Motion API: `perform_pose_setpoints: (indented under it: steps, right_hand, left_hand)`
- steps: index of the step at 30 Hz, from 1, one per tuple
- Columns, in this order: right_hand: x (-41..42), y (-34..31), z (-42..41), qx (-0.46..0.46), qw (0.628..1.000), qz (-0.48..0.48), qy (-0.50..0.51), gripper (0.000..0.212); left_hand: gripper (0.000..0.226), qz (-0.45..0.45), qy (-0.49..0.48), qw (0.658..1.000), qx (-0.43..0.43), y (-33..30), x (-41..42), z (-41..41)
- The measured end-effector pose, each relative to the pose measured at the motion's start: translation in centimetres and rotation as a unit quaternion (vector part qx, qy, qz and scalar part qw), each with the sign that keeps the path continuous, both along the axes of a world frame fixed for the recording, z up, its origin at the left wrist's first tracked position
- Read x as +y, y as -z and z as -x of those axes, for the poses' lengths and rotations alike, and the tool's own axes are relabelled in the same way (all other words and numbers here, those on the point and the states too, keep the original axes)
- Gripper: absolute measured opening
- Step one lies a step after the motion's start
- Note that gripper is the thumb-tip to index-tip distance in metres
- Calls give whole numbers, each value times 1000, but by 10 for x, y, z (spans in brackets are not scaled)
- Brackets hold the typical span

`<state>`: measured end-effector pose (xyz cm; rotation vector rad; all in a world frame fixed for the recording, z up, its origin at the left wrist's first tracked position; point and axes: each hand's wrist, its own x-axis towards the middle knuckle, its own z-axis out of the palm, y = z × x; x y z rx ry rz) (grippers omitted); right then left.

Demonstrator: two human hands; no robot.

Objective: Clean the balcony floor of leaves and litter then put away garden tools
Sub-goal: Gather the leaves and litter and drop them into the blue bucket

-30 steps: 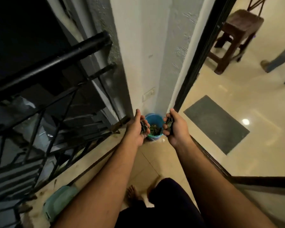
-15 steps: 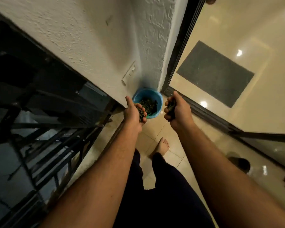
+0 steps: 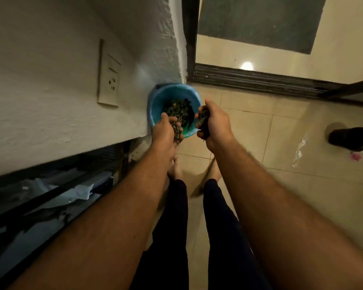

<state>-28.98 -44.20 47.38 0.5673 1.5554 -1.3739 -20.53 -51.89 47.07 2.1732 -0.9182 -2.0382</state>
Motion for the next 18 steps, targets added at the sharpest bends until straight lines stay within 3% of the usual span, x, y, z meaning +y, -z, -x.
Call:
perform_pose_setpoints:
  steps: [5,8,14,18]
  right_hand:
    - [-8,92,-2,-5,999,-53,10,26]
    - [-18,135,-1,-11,997,-67,31,24]
    - [-43,189,-3,-29,998,-48,10,17]
    - [-48,202,-6,-43,999,-7,18,40]
  left_hand:
    - [44,-6,42,999,-11,93,-17,1]
    - [56,-1,58,998,-27,139,-28,-1]
    - [71,7,-11,1000,18,202,-51,0]
    - [88,-9,-46,997,57,209,-57,-4]
